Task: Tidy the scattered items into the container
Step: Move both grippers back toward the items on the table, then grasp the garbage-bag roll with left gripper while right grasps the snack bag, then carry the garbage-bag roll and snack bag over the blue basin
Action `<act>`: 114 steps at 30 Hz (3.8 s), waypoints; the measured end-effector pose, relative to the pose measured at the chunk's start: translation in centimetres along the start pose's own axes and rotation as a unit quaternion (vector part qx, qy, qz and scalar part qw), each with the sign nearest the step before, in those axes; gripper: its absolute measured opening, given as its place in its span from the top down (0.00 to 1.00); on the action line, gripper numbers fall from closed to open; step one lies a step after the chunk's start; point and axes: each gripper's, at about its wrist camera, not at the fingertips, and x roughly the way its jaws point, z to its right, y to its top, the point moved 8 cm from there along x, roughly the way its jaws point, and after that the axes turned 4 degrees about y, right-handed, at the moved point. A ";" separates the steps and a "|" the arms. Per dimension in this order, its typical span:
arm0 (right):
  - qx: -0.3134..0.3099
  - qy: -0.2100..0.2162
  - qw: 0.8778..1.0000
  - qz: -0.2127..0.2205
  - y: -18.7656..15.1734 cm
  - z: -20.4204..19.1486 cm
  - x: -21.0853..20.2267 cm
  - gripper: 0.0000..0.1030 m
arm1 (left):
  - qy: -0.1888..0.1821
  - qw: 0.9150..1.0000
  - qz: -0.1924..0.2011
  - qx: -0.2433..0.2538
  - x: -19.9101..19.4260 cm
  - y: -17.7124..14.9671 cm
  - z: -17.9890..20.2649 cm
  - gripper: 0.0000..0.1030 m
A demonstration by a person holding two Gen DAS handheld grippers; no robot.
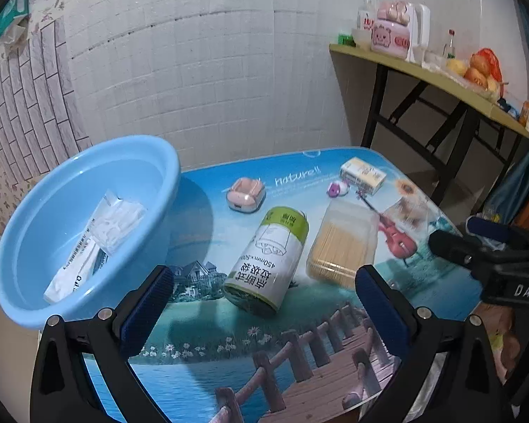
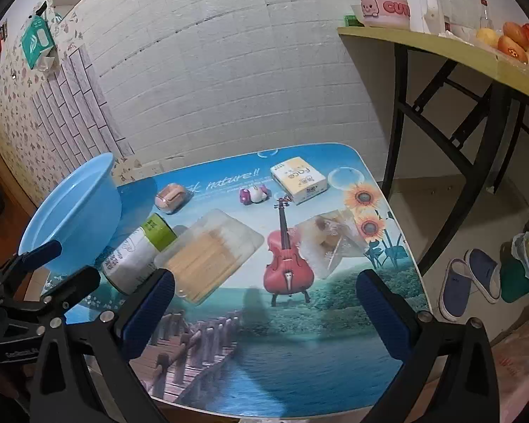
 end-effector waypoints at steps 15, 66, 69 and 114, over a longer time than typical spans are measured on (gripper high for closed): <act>-0.010 -0.017 1.000 -0.015 0.2 2.9 1.6 0.00 | 0.001 0.999 -0.021 0.026 2.7 -0.6 0.1 0.00; -0.094 -0.038 0.993 -0.064 1.2 5.1 8.9 0.23 | -0.073 0.993 -0.060 0.073 8.9 -1.2 2.3 0.38; -0.108 -0.028 0.992 -0.055 1.2 4.5 8.8 0.37 | -0.071 0.993 -0.055 0.071 8.7 -1.2 2.3 0.51; -0.061 -0.017 0.998 0.011 0.8 -0.8 -1.0 0.71 | -0.068 0.998 0.006 0.005 1.0 -1.2 0.1 0.56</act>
